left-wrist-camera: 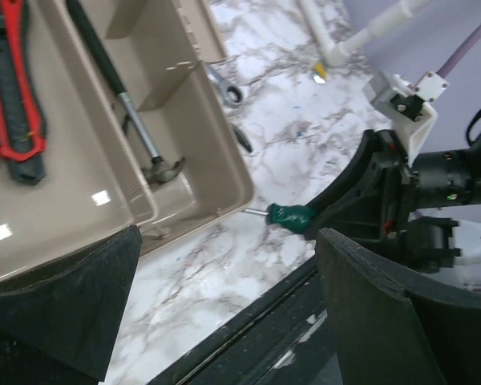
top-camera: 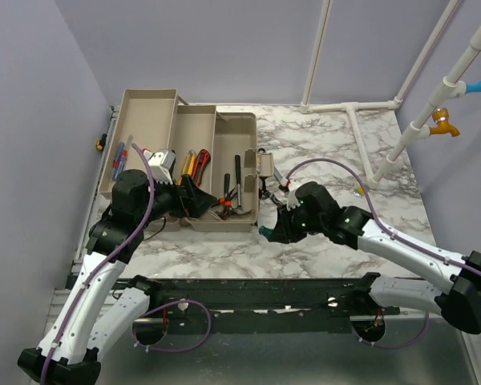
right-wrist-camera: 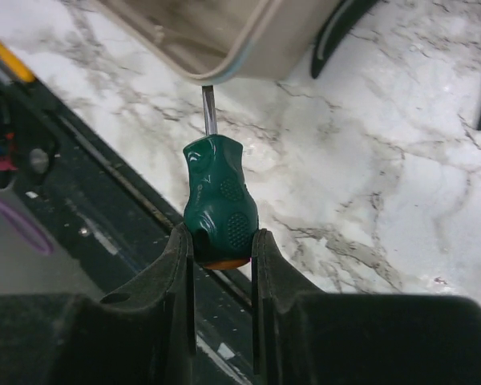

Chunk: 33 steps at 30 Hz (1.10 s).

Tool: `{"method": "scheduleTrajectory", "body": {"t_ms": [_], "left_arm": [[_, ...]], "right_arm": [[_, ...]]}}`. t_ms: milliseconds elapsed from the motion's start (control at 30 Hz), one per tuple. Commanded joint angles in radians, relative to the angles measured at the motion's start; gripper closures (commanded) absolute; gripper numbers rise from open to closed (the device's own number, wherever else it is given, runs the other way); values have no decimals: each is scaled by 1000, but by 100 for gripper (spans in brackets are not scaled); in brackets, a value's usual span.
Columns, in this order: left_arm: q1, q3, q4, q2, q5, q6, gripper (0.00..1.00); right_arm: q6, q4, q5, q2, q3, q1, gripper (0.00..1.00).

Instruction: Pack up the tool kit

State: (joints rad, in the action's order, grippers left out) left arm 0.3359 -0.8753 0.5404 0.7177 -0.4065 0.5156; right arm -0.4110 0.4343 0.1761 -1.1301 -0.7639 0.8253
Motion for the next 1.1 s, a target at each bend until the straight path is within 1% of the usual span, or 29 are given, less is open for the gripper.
{"method": "scheduleTrajectory", "body": {"t_ms": [0, 133, 233, 333, 500, 533, 567, 600, 633, 667, 700, 767, 833, 967, 1067], "left_arm": [[12, 16, -204, -41, -119, 133, 7], [12, 7, -185, -64, -69, 126, 5], [12, 12, -180, -98, -27, 126, 4], [12, 10, -168, -123, 10, 124, 4], [12, -3, -126, -167, 85, 96, 1], [12, -6, -117, -177, 111, 89, 1], [12, -11, -105, -185, 131, 83, 1], [12, -15, -92, -193, 151, 73, 1], [12, -22, -78, -199, 176, 67, 1], [12, -30, -62, -207, 203, 60, 1], [12, -37, -42, -212, 224, 50, 1], [12, -57, -1, -226, 266, 29, 1], [12, -77, 42, -238, 303, 3, 1], [12, -129, 120, -251, 376, -37, 1], [12, -135, 135, -268, 389, -56, 1]], "right_arm": [[-31, -5, 115, 45, -52, 4, 99], [-45, -34, 133, 43, -94, 3, 99], [-84, -89, 73, 31, -124, 3, 99], [-161, -176, 16, 17, -136, 4, 99], [-255, -313, -7, -68, -174, 4, 99], [-263, -332, -10, -97, -187, 4, 97], [-268, -345, -13, -134, -204, 5, 90], [-272, -353, -11, -157, -221, 4, 67], [-269, -351, -10, -192, -246, 5, 42], [-267, -334, -15, -220, -267, 5, 24], [-262, -311, -27, -235, -290, 4, 19], [-248, -290, -69, -237, -301, 4, 19], [-243, -276, -159, -211, -287, 3, 18], [-241, -157, -429, -171, -283, 3, 19], [-252, -33, -601, -161, -293, 3, 18]]}}
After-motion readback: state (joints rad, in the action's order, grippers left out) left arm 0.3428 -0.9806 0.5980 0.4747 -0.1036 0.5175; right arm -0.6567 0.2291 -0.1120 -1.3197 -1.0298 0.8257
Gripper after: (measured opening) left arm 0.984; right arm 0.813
